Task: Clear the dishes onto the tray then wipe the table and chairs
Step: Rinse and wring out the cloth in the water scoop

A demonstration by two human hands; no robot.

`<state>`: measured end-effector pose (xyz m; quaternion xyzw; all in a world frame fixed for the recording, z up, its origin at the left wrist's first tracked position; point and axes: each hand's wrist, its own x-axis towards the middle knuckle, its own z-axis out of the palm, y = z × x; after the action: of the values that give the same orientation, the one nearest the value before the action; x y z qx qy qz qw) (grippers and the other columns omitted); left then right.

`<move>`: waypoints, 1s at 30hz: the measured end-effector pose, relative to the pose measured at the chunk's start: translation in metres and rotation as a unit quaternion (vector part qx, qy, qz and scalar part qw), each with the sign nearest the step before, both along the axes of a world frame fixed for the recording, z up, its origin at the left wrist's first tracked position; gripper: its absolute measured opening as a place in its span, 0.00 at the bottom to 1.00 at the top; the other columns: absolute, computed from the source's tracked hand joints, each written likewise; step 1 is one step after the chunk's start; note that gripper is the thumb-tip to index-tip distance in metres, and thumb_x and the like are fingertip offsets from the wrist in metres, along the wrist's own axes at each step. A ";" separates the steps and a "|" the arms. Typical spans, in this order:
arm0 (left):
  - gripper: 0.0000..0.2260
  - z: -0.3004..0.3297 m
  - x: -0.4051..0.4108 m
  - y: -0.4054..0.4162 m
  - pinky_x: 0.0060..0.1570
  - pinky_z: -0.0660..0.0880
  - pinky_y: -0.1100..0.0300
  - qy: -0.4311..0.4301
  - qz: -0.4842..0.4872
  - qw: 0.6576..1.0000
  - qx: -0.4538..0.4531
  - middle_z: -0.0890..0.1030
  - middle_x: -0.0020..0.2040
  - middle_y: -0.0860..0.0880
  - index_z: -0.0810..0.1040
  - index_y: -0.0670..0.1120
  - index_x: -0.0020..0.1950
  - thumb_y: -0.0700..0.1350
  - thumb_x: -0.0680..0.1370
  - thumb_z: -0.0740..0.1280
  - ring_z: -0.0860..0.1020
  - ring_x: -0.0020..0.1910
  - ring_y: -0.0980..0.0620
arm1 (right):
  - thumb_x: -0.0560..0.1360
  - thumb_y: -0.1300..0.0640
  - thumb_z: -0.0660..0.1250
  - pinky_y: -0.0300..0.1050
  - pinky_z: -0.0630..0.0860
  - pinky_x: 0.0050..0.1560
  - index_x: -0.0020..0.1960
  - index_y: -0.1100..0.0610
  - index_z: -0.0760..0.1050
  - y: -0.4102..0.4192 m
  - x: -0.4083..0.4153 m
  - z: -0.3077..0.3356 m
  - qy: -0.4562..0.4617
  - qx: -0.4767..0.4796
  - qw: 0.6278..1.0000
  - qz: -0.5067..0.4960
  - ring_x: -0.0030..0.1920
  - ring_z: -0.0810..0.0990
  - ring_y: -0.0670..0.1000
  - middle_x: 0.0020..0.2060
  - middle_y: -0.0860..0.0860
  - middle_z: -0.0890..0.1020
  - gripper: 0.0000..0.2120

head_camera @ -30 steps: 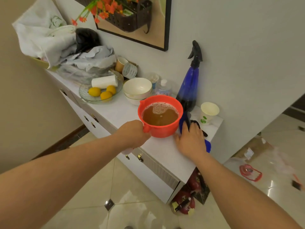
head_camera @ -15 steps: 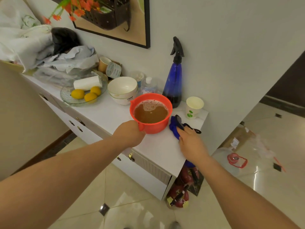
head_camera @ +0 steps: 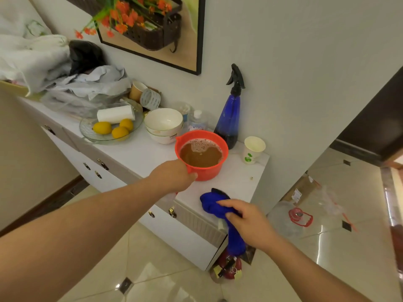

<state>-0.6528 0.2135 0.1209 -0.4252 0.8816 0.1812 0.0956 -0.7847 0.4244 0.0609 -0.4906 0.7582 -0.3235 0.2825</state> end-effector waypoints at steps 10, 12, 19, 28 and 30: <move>0.37 0.042 0.010 0.013 0.63 0.74 0.54 0.297 -0.196 0.928 0.111 0.77 0.64 0.57 0.64 0.59 0.76 0.45 0.70 0.76 0.75 0.63 0.56 | 0.72 0.70 0.66 0.58 0.79 0.49 0.61 0.45 0.74 -0.041 0.020 0.097 -0.264 -0.151 0.949 -0.075 0.46 0.83 0.58 0.51 0.55 0.85 0.25; 0.34 0.056 0.012 0.013 0.55 0.78 0.61 0.316 -0.196 0.919 0.132 0.79 0.60 0.57 0.67 0.55 0.75 0.40 0.71 0.73 0.79 0.56 0.59 | 0.72 0.72 0.66 0.61 0.81 0.52 0.61 0.43 0.74 -0.053 0.028 0.104 -0.244 -0.171 0.953 -0.062 0.51 0.84 0.57 0.55 0.52 0.83 0.28; 0.14 0.088 0.022 -0.014 0.45 0.78 0.62 0.430 -0.081 0.899 -0.003 0.81 0.46 0.57 0.78 0.51 0.62 0.40 0.77 0.67 0.79 0.45 0.58 | 0.74 0.53 0.76 0.44 0.81 0.53 0.68 0.43 0.67 -0.073 0.040 0.093 -0.239 -0.115 0.961 -0.083 0.58 0.81 0.45 0.59 0.44 0.80 0.28; 0.10 0.072 0.040 -0.049 0.42 0.78 0.53 0.329 -0.076 0.937 -0.085 0.83 0.44 0.51 0.80 0.50 0.55 0.42 0.74 0.67 0.80 0.44 0.51 | 0.69 0.58 0.67 0.56 0.81 0.48 0.54 0.53 0.77 -0.086 0.046 0.065 -0.174 -0.038 0.972 -0.154 0.46 0.84 0.53 0.47 0.54 0.85 0.13; 0.10 0.060 0.051 -0.062 0.44 0.78 0.53 0.278 -0.053 0.953 -0.112 0.84 0.46 0.49 0.82 0.49 0.54 0.42 0.75 0.67 0.81 0.46 0.47 | 0.71 0.57 0.65 0.53 0.80 0.44 0.54 0.51 0.76 -0.086 0.038 0.064 -0.192 -0.027 0.963 -0.188 0.45 0.84 0.54 0.47 0.54 0.85 0.13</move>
<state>-0.6014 0.1517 0.1807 -0.3188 0.9092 0.1871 -0.1915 -0.7463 0.3381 0.1254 -0.2759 0.7592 -0.4790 0.3435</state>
